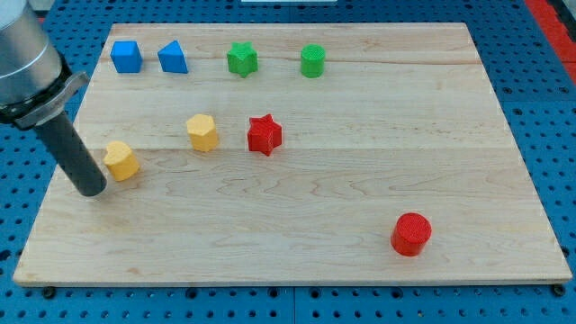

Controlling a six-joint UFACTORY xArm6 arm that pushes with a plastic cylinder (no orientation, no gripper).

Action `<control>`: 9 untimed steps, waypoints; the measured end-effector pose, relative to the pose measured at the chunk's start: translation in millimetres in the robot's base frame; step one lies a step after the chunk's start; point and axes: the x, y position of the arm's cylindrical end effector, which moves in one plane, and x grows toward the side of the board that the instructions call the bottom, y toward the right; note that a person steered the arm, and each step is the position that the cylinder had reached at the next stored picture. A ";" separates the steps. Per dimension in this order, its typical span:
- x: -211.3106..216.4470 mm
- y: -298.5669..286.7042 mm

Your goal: Move the yellow heart vertically below to the blue cube

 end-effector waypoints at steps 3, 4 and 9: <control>-12.7 28.1; -26.2 28.0; -29.5 15.4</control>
